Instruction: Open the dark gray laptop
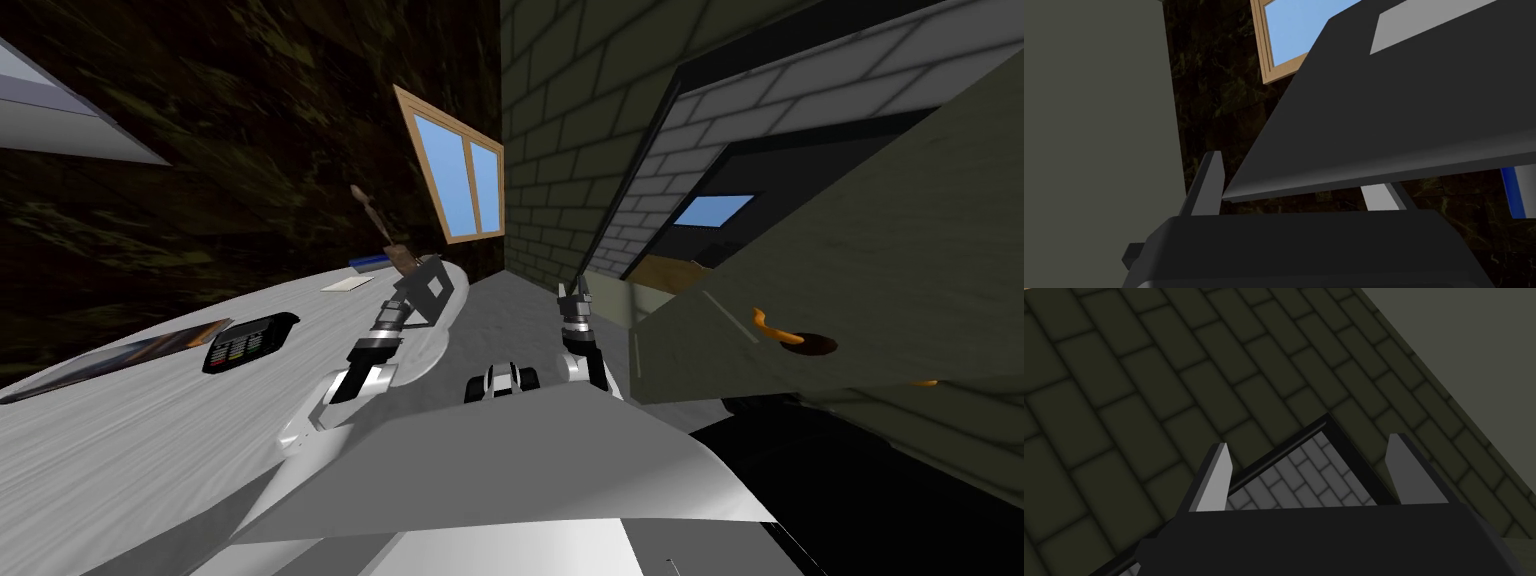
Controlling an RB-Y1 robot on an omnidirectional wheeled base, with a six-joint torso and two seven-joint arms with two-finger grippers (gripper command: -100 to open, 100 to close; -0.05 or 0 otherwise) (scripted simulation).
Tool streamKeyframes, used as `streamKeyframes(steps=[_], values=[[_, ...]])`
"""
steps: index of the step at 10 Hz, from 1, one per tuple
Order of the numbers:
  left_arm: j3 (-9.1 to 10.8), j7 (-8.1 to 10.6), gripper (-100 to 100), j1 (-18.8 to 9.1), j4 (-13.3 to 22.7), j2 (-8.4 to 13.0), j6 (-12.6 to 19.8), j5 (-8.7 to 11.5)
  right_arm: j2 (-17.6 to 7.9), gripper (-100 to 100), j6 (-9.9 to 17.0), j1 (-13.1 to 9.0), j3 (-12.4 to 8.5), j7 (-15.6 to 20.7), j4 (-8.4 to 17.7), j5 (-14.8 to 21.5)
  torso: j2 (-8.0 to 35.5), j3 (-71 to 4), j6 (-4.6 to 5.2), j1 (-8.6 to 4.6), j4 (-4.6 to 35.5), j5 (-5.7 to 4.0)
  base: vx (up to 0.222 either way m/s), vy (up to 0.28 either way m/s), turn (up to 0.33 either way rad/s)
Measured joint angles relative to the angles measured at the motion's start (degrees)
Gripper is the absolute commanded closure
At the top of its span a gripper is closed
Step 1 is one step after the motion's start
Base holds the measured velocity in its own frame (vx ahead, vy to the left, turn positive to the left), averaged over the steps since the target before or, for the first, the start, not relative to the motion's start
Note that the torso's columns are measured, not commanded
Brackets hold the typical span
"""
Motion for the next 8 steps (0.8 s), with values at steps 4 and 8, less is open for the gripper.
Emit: streamKeyframes(steps=[4,8], values=[[0.59,3.51,100,-1.66,0.64,-2.41,1.76,4.0,0.0,0,0.0,0.0,0.0,0.0,0.0,0.0,-0.32,-0.15,0.24,-0.15,-0.19,0.05,0.001,0.051,0.022],[0.75,6.78,100,-3.17,1.62,-4.78,3.49,7.63,0.0,0,0.0,0.0,0.0,0.0,0.0,0.0,-0.02,-0.01,0.11,-0.25,-0.01,-0.11,0.006,0.047,0.019]])
